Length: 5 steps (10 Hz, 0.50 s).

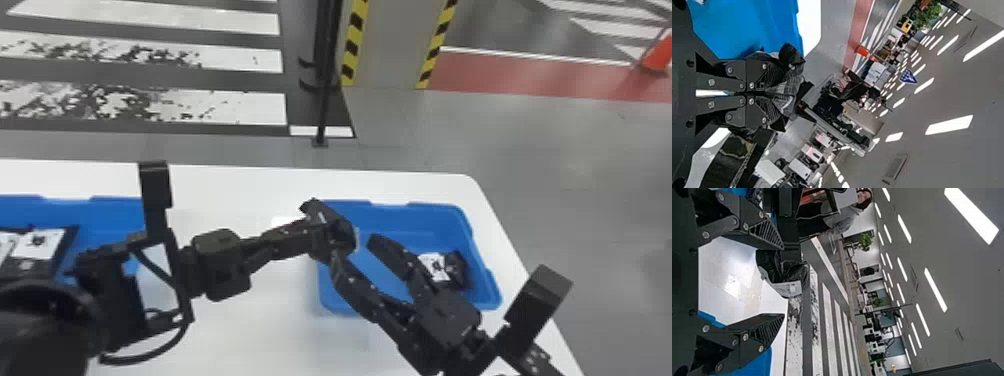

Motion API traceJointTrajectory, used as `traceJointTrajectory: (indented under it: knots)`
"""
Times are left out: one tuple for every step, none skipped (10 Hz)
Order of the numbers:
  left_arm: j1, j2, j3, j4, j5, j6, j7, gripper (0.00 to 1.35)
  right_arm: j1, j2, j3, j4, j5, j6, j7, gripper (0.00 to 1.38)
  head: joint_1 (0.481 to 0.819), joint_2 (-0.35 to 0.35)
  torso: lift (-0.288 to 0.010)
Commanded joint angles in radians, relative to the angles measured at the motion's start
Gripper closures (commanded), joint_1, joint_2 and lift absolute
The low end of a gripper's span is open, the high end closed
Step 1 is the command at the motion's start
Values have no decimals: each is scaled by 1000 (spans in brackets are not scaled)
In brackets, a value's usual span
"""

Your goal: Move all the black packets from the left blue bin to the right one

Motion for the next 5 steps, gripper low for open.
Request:
traceJointTrajectory:
  knots:
    - [-1, -1, 2, 4, -4, 0, 1, 1204, -2, -3, 15, 1, -19, 4, 5, 542, 695, -183, -144]
    - [-4, -1, 2, 4, -2, 0, 1, 1204, -14, -4, 23, 6, -17, 9, 8, 608, 695, -175, -144]
    - [-6, -1, -4, 4, 0, -5, 1, 1204, -24, -6, 25, 11, -19, 51, 19, 857, 695, -170, -144]
    - [-11, -3, -6, 4, 0, -7, 3, 1204, -27, -6, 25, 19, -33, 75, 23, 1009, 695, -163, -144]
    - [-11, -3, -6, 4, -2, -12, 3, 1204, -27, -7, 25, 21, -35, 80, 25, 1174, 695, -159, -144]
